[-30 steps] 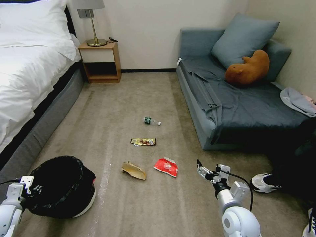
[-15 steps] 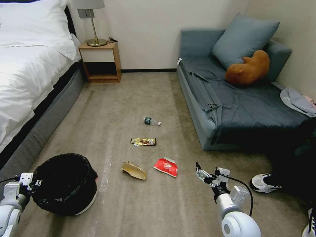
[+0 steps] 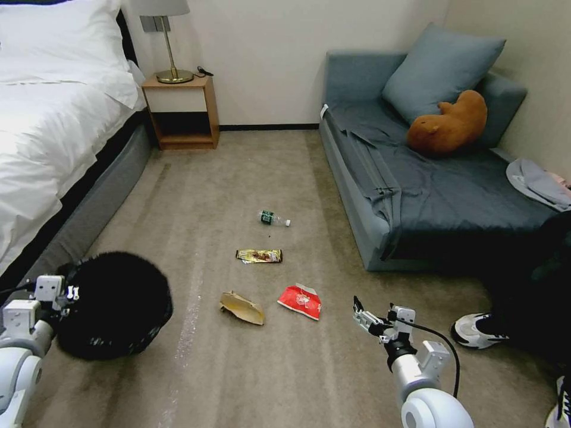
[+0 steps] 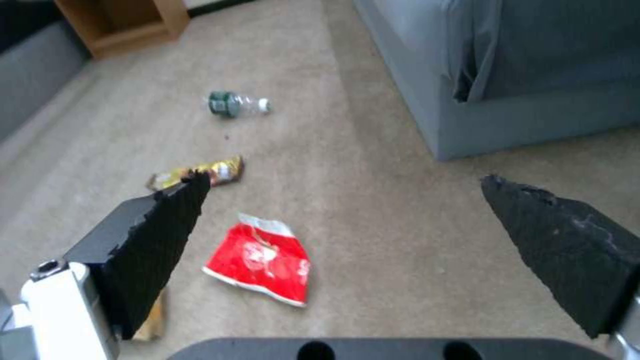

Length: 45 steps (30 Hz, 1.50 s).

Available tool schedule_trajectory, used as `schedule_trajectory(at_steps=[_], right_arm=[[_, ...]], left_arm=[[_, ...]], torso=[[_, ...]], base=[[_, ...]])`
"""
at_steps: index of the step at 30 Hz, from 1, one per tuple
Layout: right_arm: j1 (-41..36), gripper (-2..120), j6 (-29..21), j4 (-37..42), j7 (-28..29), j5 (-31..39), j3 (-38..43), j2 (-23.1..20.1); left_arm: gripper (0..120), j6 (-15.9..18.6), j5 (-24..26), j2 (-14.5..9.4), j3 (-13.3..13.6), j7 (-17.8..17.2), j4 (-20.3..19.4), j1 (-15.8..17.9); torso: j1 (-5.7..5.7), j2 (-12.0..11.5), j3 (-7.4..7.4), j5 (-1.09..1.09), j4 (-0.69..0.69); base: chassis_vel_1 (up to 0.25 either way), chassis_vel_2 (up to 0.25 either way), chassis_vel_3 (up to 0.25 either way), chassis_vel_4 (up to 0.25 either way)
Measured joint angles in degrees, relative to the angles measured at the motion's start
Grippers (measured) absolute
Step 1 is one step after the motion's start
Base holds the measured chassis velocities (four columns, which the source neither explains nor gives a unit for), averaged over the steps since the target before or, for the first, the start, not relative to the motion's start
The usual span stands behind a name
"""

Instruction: Pick up the trash bin, then pick up the garbage on the floor and place it into the trash bin.

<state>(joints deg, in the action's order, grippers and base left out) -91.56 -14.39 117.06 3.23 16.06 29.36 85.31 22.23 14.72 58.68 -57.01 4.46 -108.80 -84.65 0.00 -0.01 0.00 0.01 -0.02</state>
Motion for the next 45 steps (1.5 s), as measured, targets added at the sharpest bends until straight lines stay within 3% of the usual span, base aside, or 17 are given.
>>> schedule_trajectory(at_steps=[5,17,27,45], right_arm=[[-0.71,100,1.45,-0.76,-0.72,-2.19,-1.06,0.49],[-1.53,100,2.25,-0.45,-2.44,-2.80,-1.62,0.66],[-2.41,100,3.48,-1.20,-5.59,-3.05,-1.62,0.79],[-1.83,100,3.80,-2.75,-6.24,-3.94,-2.36,1.75]], left_arm=[[4,-0.02,-0.15,-0.29,-0.46,-0.31,-2.00,-0.36],[4,-0.61,-1.69,-1.15,-0.14,-0.17,-2.23,-0.69],[4,-1.27,-1.92,-0.43,0.74,-0.20,-1.54,-0.78],[4,-3.16,-1.24,-1.12,-0.43,0.21,1.39,-0.98]], torso=[[0.00,0.00,0.00,-0.01,0.03],[0.00,0.00,0.00,-0.02,0.02],[0.00,0.01,0.00,-0.02,0.02],[0.00,0.01,0.00,-0.01,0.01]], base=[[0.000,0.000,0.000,0.000],[0.000,0.000,0.000,0.000],[0.000,0.000,0.000,0.000],[-0.058,0.066,0.062,-0.067]])
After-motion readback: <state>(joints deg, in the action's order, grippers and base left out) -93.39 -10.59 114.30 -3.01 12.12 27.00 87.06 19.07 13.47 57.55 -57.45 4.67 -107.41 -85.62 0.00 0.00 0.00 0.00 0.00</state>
